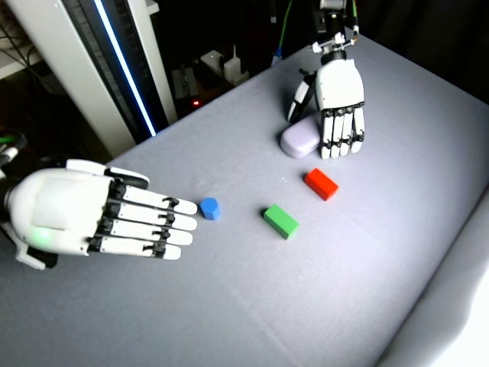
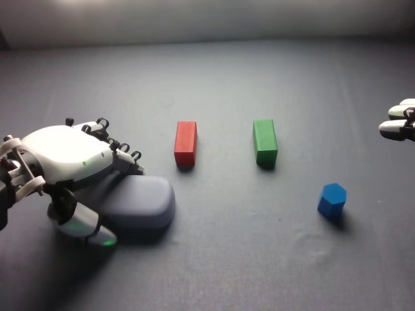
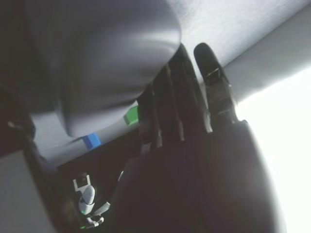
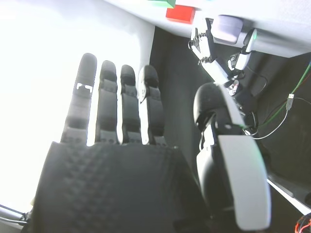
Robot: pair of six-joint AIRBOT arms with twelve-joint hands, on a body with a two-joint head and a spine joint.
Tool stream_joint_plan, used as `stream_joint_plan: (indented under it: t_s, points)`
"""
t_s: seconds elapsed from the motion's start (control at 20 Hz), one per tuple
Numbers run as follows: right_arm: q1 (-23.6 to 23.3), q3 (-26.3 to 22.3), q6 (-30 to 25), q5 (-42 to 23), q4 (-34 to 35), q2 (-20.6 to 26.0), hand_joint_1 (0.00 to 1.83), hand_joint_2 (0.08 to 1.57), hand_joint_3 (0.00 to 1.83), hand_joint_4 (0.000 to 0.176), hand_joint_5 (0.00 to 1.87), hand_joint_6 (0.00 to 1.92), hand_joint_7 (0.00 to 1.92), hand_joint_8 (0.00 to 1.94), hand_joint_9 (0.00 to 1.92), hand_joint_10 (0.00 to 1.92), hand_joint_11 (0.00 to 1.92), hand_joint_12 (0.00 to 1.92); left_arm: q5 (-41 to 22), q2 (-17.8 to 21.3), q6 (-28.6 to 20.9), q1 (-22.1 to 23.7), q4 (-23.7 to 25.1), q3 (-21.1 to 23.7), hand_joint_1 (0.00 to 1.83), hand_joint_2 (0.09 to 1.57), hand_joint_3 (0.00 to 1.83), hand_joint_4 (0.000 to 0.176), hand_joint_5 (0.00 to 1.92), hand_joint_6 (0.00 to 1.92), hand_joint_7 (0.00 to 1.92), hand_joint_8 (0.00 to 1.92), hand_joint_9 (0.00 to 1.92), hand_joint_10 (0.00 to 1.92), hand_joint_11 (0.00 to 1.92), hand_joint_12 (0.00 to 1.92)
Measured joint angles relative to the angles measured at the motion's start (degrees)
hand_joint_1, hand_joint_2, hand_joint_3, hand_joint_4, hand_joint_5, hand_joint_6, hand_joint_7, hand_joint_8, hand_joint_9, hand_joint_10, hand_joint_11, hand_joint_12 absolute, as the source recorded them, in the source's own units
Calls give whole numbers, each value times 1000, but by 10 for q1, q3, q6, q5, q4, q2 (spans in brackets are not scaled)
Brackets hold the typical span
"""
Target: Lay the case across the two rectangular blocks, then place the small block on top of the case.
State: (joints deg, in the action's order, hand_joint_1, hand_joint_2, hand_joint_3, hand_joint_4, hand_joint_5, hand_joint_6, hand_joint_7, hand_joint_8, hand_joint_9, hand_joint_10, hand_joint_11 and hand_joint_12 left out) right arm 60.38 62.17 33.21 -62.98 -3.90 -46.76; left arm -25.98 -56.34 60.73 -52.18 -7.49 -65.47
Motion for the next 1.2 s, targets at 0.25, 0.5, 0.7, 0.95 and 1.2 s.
stream_joint_plan:
  t_s: [0.25, 0.5, 0.7, 0.95, 1.2]
  points:
    - [0, 0, -1, 2, 0, 0, 443, 1337, 0, 0, 386, 2, 258, 2, 262, 6, 0, 886, -22, 5, 14, 3, -24, 12, 1283, 1072, 1, 0, 1057, 672, 1105, 1009, 1012, 1071, 797, 1529]
    - [0, 0, -1, 2, -2, 0, 411, 1346, 1, 0, 381, 2, 265, 3, 284, 6, 0, 935, -61, 34, 9, 42, -5, 33, 1282, 1035, 0, 0, 1096, 678, 1233, 714, 1132, 745, 879, 1302]
    - [0, 0, -1, 3, 0, 0, 421, 1343, 0, 0, 397, 1, 284, 2, 290, 1, 0, 900, -78, 17, 8, 94, 12, 13, 1386, 1076, 1, 0, 969, 983, 1127, 709, 963, 1073, 713, 1057]
    - [-3, 2, -1, 2, 0, 0, 474, 1336, 0, 0, 339, 0, 267, 0, 285, 2, 0, 888, -26, -50, 7, 167, 39, -36, 1396, 1046, 0, 0, 1020, 891, 1258, 516, 1000, 976, 726, 939]
    - [-9, 7, -1, 3, -1, -5, 392, 1364, 0, 0, 291, 0, 261, 0, 275, 0, 52, 725, 6, -122, 7, 203, 31, -90, 1399, 1036, 1, 0, 1052, 800, 1281, 487, 1017, 992, 668, 1108]
